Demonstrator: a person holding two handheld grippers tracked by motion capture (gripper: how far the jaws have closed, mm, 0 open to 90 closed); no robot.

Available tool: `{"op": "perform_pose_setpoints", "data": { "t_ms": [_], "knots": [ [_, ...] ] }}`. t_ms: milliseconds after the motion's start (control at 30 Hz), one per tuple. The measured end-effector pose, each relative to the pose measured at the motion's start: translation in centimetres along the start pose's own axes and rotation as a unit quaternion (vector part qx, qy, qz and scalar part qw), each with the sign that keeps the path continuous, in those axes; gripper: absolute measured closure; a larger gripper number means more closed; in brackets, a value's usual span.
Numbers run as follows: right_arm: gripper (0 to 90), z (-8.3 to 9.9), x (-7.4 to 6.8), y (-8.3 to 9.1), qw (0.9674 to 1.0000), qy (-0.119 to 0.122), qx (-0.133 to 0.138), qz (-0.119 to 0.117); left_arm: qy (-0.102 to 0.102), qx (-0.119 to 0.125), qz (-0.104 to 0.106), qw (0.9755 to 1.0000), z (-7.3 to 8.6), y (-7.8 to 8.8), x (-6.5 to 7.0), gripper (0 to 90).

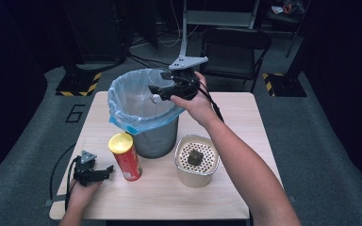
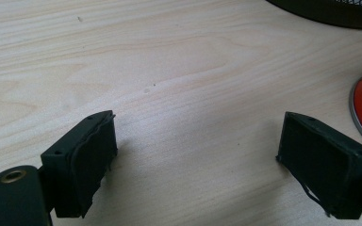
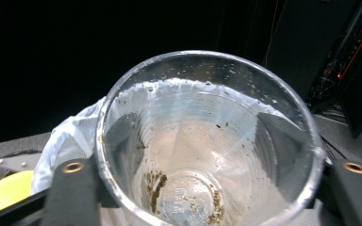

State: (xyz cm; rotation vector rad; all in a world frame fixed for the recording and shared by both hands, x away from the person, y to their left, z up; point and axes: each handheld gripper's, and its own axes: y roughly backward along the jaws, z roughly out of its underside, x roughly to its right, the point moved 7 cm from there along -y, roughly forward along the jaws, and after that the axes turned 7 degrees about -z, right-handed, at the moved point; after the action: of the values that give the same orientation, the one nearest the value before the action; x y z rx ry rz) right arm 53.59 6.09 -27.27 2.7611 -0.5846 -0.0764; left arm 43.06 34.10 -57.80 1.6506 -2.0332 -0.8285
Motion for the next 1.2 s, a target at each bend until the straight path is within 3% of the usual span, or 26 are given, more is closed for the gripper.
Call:
{"op": "perform_pose_setpoints", "data": {
  "t_ms": [100,200,300,633,833,1000,1200],
  "knots": [
    [13.8,0.4,-0.2,-0.9,0.9997,-0.022,0.001,-0.011,-0.001,-0.004,0.001,1.0,0.0,0.1,0.0,11.9],
    [11.5,1.6,0.0,-1.4,0.9995,-0.031,-0.007,0.001,0.003,-0.002,0.002,1.0,0.0,0.0,0.1,11.9],
    [11.5,2.0,0.1,-1.0,0.9993,-0.036,0.0,-0.002,0.002,-0.002,0.002,1.0,0.0,0.0,0.1,11.8],
    [21.8,2.1,-0.2,2.2,0.9998,-0.01,0.008,-0.013,-0.001,-0.003,0.003,1.0,0.1,0.2,0.0,12.6],
    [28.7,2.7,-0.4,3.8,0.9999,0.004,0.015,-0.005,0.002,-0.003,0.006,1.0,0.2,0.5,-0.1,15.1],
    [31.3,3.5,-0.5,4.9,0.9997,0.017,0.016,-0.001,0.0,-0.006,0.009,0.9999,0.4,0.8,-0.1,15.4],
    [32.1,4.3,-1.1,6.3,0.9992,0.024,0.026,-0.016,0.001,-0.006,0.009,0.9999,0.5,0.9,0.0,15.3]
  ]
}}
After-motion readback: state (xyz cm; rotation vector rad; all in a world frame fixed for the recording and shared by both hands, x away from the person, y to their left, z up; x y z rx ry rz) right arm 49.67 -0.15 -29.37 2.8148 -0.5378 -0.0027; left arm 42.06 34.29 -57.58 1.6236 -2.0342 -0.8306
